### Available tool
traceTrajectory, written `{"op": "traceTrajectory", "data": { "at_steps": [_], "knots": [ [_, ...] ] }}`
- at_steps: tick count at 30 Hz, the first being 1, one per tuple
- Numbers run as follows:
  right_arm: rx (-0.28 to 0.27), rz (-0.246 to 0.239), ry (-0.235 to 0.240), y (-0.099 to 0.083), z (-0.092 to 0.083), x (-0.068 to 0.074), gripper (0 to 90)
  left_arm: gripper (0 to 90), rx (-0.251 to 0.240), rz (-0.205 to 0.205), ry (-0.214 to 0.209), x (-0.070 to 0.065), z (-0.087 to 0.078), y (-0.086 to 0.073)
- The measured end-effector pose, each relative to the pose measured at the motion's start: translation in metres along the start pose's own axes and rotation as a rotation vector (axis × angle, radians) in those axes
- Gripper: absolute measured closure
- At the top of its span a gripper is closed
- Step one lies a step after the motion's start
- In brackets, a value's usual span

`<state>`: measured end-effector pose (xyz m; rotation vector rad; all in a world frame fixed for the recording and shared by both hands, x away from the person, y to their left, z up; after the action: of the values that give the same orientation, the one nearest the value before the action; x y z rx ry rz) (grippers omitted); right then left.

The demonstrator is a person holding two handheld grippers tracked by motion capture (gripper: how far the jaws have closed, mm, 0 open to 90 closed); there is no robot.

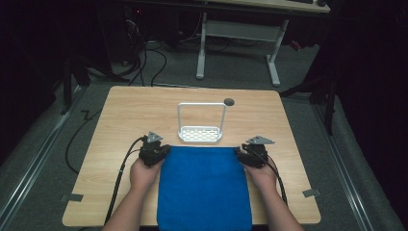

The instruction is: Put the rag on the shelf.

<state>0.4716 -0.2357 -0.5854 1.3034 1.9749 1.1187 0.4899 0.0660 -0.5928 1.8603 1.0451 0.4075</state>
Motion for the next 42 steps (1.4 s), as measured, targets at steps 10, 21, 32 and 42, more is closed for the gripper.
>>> {"op": "traceTrajectory", "data": {
  "at_steps": [10, 21, 32, 42],
  "knots": [
    [0.016, 0.001, -0.012, -0.001, 0.007, -0.001, 54.9, 85.3, -0.001, -0.012, -0.005, 0.0, 0.0, 0.0],
    [0.03, -0.023, -0.003, -0.003, 0.007, 0.002, 68.8, 85.6, -0.002, -0.012, -0.003, 0.0, -0.001, 0.0],
    [-0.035, -0.058, 0.045, 0.005, -0.005, 0.016, 88.9, 87.9, -0.099, 0.085, -0.005, -0.008, -0.01, 0.005],
    [-0.146, -0.072, 0.041, 0.019, -0.035, 0.026, 88.9, 88.1, -0.245, 0.098, -0.001, -0.013, -0.033, 0.013]
  ]
}}
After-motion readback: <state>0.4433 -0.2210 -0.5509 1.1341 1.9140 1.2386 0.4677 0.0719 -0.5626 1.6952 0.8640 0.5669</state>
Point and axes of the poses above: each handheld gripper's, and its own axes: z roughly forward along the jaws, y roughly out of its top, x roughly to its left, the point moved 9 cm from there along z, roughly forward along the jaws, and after that the axes turned 9 degrees about -x, right-handed, at the moved point
